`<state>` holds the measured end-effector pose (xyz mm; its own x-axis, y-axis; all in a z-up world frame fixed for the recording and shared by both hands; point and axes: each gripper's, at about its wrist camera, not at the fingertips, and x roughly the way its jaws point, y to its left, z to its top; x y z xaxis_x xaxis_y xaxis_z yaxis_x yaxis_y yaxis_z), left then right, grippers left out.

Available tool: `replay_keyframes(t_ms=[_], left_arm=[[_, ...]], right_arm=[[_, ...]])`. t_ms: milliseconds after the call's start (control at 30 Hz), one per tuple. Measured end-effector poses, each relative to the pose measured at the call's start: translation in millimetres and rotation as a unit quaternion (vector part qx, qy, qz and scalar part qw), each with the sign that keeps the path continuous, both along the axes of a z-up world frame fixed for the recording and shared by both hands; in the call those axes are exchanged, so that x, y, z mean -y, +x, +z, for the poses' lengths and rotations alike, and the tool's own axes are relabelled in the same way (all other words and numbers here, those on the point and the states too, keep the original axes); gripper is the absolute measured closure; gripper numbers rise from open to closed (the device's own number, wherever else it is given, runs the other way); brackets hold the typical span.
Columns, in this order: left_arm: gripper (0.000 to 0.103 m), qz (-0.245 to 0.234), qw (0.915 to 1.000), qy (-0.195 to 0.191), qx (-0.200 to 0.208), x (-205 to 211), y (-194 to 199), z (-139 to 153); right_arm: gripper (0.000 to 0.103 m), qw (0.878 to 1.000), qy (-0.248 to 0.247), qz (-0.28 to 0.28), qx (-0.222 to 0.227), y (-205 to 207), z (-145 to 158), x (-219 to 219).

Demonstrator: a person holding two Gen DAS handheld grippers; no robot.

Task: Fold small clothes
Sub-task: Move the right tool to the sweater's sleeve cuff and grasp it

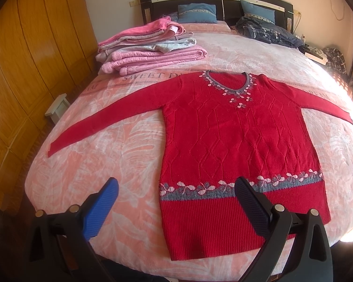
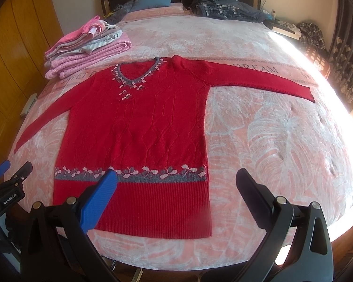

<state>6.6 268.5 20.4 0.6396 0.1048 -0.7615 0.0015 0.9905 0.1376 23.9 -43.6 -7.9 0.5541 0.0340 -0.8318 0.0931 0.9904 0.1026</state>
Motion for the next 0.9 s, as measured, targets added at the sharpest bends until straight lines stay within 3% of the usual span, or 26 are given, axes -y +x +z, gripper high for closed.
replay_keyframes(t_ms=[167, 233, 367, 667, 900], left_arm=[[0.004, 0.007, 0.9997, 0.007, -0.023, 14, 45, -7], [0.004, 0.018, 0.9991, -0.016, -0.036, 17, 67, -11], [0.004, 0.028, 0.9987, -0.02, -0.038, 34, 118, -19], [0.004, 0.011, 0.9995, -0.029, -0.008, 94, 219, -38], [0.004, 0.015, 0.9963, -0.073, -0.043, 135, 271, -71]], right_arm=[[0.003, 0.997, 0.059, -0.036, -0.032, 43, -6, 56], [0.003, 0.997, 0.045, -0.057, -0.027, 62, -5, 81], [0.003, 0.996, -0.006, -0.087, -0.029, 110, -16, 143], [0.003, 0.983, 0.054, -0.163, -0.07, 190, -70, 300], [0.003, 0.969, 0.082, -0.223, -0.062, 217, -98, 402]])
